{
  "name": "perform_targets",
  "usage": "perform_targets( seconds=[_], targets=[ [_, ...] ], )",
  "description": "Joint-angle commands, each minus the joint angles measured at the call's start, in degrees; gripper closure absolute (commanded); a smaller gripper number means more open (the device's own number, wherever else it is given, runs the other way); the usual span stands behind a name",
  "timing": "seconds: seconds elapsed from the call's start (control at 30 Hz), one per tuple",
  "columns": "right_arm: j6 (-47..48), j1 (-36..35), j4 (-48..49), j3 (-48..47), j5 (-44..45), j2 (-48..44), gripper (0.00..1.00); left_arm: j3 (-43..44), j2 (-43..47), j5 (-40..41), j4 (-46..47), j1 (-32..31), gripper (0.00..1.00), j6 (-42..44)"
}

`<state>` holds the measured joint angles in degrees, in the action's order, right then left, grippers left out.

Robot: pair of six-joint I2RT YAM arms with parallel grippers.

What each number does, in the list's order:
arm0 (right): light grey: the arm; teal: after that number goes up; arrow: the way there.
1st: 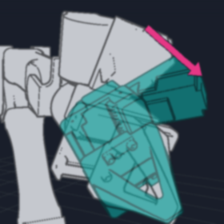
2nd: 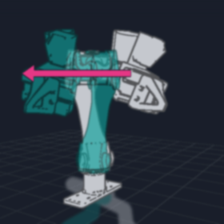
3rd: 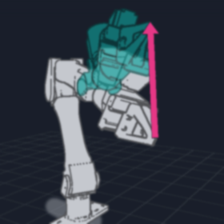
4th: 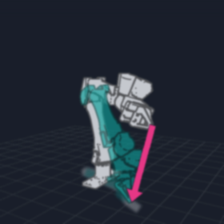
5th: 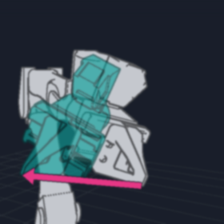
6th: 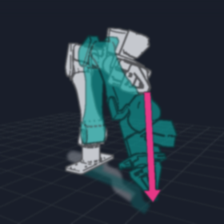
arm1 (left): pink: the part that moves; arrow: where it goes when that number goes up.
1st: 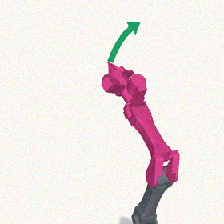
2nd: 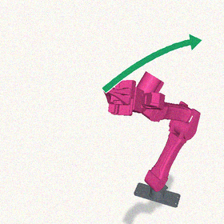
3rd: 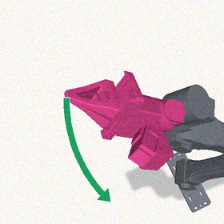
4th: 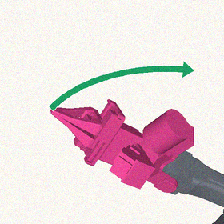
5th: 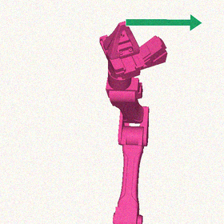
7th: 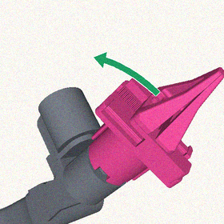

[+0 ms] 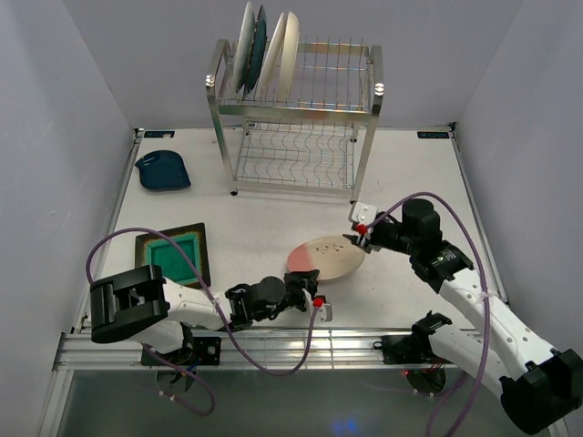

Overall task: Load the plates into the dish rack
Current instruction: Pick up the plate at the center of the board, then insert the plate into the dish rack.

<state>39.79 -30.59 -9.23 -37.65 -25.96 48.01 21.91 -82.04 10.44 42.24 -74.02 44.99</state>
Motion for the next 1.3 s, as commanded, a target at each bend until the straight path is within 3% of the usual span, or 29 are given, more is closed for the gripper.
perform_targets(
  seconds=[0.0,0.17,0.37,0.53,0.67,0.93,1.1,1.27],
  targets=[
    [-8.05,7.28,8.52,-0.59,-7.88,2.78,0.5,0.5,3.2,-0.68,1.36,-0.51,1.0,-5.35],
    [-13.5,14.06,14.5,1.7,-8.06,5.87,0.52,0.94,5.83,0.37,1.44,-0.6,1.0,-10.08],
    [-18.95,17.84,22.85,6.79,-1.92,0.0,0.54,2.61,9.35,6.96,1.36,-0.6,1.0,-15.19],
    [-23.61,21.26,27.86,9.35,3.19,-1.16,0.55,7.52,8.65,20.46,1.09,-0.78,1.0,-20.46],
    [-26.6,23.82,31.11,11.19,4.42,-0.99,0.56,10.87,9.35,24.8,0.56,-1.04,1.0,-21.35],
    [-28.89,25.67,34.1,12.42,5.92,1.99,0.57,18.68,14.8,25.07,-2.85,-1.13,1.0,-22.14],
    [-28.89,25.84,34.63,12.42,6.71,3.76,0.58,29.14,14.19,28.57,-5.15,-0.87,1.0,-20.04],
    [-28.01,25.84,35.86,13.65,6.53,2.88,0.58,38.72,11.74,26.83,-6.55,1.06,1.0,-18.19]
  ],
)
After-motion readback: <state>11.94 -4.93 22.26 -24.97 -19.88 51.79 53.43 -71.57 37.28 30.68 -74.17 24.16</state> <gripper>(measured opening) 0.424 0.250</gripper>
